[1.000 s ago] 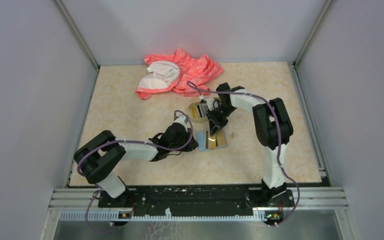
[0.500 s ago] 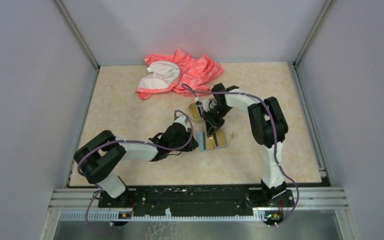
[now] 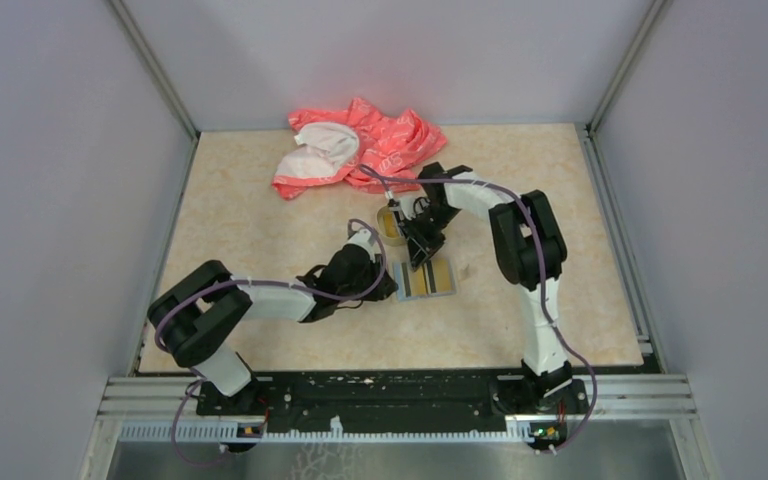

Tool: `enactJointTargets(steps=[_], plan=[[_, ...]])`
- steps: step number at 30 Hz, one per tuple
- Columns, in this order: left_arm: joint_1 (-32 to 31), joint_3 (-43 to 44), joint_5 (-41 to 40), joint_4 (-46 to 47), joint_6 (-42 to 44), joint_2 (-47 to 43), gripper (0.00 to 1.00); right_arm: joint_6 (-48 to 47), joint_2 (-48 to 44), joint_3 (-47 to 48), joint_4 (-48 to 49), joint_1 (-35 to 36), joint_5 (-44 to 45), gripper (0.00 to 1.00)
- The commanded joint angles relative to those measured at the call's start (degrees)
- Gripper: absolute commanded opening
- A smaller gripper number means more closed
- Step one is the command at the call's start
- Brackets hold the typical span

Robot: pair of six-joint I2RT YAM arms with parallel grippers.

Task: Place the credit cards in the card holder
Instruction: Insert the credit card into the card holder.

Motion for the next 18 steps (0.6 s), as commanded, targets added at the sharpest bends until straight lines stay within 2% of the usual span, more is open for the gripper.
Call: enactJointTargets(steps=[1, 13, 18], plan=[[0.3, -1.0, 0.3, 3.8, 0.6, -0.9, 0.31, -1.5, 1.5, 2.5, 0.0, 0.9, -1.2, 0.24], [0.2, -9.2, 2.6, 6.5, -0.4, -13.7, 0.31, 0.1, -1.8, 0.7, 2.1, 0.9, -1.4, 0.37], [0.1, -11.5, 6.5, 9.9, -1.5, -15.3, 0.32, 0.8, -5.0, -0.4, 3.6, 0.7, 1.0, 0.41]])
